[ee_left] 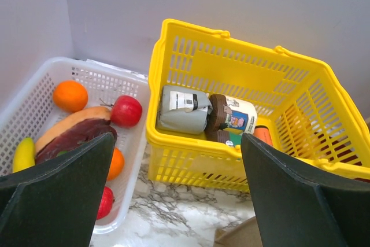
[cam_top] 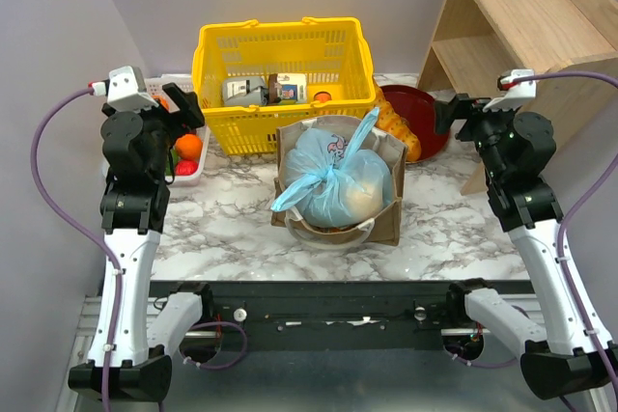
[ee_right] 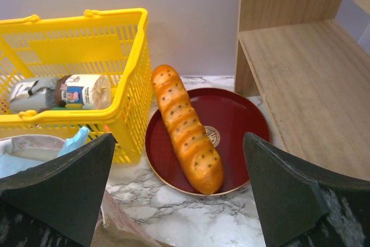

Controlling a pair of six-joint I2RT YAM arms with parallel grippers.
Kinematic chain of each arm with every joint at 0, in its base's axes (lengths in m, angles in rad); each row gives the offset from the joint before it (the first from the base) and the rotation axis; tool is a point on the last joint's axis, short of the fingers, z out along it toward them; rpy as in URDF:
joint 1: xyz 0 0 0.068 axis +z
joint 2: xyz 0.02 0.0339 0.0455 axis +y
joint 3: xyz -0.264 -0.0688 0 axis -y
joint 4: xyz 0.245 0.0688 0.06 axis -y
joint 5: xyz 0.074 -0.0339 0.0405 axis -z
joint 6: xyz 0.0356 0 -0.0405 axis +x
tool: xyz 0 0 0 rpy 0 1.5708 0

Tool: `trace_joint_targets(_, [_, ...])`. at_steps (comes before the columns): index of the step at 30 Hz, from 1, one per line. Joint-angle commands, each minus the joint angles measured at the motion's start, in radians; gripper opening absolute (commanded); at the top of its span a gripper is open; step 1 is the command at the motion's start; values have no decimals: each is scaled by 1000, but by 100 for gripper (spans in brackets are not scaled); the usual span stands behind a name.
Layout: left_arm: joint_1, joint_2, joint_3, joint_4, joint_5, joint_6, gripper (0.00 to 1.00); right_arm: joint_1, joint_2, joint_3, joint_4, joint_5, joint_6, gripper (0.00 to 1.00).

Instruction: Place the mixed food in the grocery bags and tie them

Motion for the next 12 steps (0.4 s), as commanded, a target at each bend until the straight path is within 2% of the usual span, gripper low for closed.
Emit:
trace_joint_targets(1, [4,-20,-35,11,-30,41,99,4,-5,-22,65,52,-21,100])
trace_joint_targets(12, [2,-23,-49,7,-12,46,99,4,-8,-32,65,54,-23,100])
